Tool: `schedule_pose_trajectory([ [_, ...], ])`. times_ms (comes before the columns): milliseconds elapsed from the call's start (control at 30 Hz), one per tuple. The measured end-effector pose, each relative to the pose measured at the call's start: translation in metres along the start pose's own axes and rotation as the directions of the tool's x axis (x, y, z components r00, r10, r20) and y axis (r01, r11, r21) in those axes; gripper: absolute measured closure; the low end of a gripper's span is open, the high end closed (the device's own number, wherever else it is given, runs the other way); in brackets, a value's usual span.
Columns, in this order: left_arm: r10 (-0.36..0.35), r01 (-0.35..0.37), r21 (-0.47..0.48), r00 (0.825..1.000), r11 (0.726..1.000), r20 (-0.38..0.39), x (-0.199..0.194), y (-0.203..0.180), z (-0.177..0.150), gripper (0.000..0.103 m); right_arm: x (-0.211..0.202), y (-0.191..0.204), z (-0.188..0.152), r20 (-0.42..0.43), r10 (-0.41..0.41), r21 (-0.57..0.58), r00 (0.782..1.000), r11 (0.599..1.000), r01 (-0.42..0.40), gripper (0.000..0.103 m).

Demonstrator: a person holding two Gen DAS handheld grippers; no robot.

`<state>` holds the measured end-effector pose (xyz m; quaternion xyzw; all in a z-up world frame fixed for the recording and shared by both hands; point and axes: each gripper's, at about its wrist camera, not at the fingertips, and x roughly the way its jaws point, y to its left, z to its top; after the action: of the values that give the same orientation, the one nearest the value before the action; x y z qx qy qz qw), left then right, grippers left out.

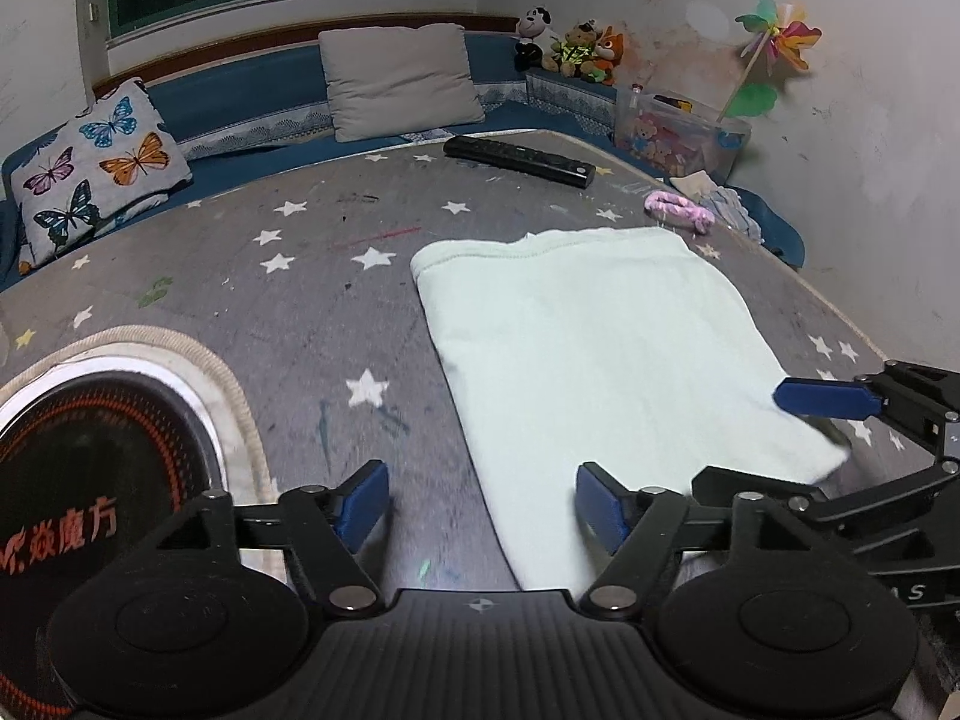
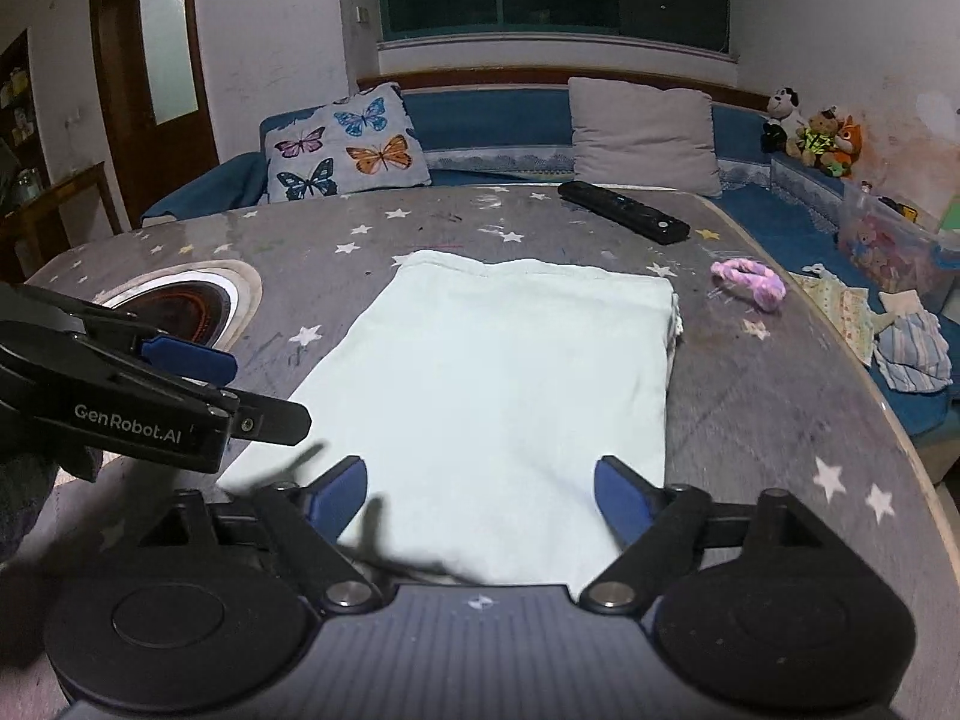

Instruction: Fold clothes

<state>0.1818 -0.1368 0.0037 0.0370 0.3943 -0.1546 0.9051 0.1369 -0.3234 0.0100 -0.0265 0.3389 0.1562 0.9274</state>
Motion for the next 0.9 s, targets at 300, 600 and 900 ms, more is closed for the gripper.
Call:
schedule_pose_trajectory([
  [300,0.001,-0.001,0.003,1.0,1.0,0.01,-0.016,0.0,-0.019,0.01,-0.019,0.006,-0.018,0.034,-0.024,0.041,0.999,0.999,0.022,0.005],
  [600,0.006,-0.007,0.032,0.999,0.999,0.04,-0.033,-0.006,-0.036,0.001,-0.035,0.011,-0.029,0.054,-0.052,0.078,0.997,0.996,0.048,0.0],
  [900,0.012,-0.012,0.022,0.999,1.0,0.04,-0.043,-0.005,-0.052,0.0,-0.049,0.018,-0.042,0.062,-0.081,0.102,0.995,0.992,0.074,0.0],
])
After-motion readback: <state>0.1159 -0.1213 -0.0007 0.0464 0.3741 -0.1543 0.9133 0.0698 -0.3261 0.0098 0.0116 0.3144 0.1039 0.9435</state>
